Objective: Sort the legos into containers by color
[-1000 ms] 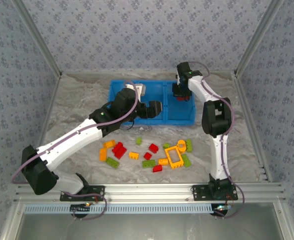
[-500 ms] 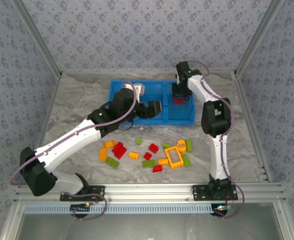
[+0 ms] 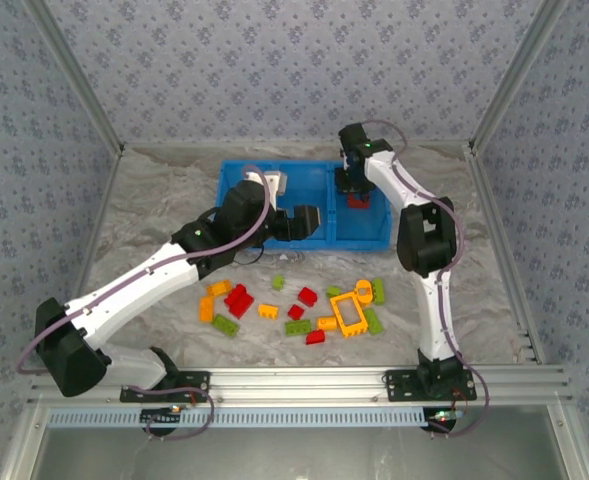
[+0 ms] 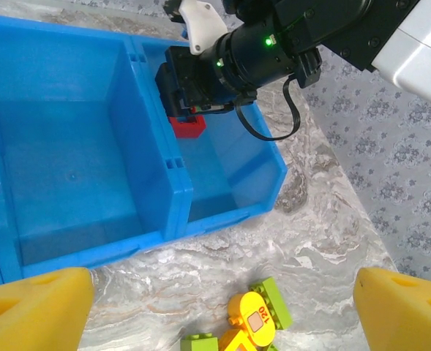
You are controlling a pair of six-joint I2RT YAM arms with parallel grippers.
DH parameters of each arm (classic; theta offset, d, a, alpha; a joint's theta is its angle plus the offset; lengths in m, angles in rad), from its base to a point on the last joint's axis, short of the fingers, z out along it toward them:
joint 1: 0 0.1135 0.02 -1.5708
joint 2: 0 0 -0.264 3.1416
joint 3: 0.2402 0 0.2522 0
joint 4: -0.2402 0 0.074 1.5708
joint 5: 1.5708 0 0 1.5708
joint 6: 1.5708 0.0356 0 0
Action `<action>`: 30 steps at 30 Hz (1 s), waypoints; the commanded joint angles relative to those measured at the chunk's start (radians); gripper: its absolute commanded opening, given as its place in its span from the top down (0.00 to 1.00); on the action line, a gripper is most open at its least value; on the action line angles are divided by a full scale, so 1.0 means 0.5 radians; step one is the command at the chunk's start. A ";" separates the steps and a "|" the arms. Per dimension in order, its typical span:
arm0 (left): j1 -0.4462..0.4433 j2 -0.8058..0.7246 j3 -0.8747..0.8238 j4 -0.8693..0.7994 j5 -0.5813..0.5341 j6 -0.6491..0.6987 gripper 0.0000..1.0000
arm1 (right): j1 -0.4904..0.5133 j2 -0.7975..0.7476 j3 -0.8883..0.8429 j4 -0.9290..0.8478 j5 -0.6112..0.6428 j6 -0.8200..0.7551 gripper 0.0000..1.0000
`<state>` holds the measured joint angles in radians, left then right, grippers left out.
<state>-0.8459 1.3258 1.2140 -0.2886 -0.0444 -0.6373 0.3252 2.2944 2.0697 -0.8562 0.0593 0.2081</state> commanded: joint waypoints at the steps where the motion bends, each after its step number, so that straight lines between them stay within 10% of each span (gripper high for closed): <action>1: 0.008 -0.066 -0.023 0.025 0.009 0.002 0.08 | 0.015 -0.008 0.024 -0.012 -0.042 0.060 0.73; 30: 0.009 -0.099 -0.041 -0.003 0.003 0.011 0.08 | -0.051 -0.030 0.043 -0.071 0.067 0.049 0.85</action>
<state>-0.8459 1.3094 1.2003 -0.2893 -0.0444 -0.6369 0.2863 2.3329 2.0735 -0.8669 0.0509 0.2607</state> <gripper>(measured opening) 0.917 0.156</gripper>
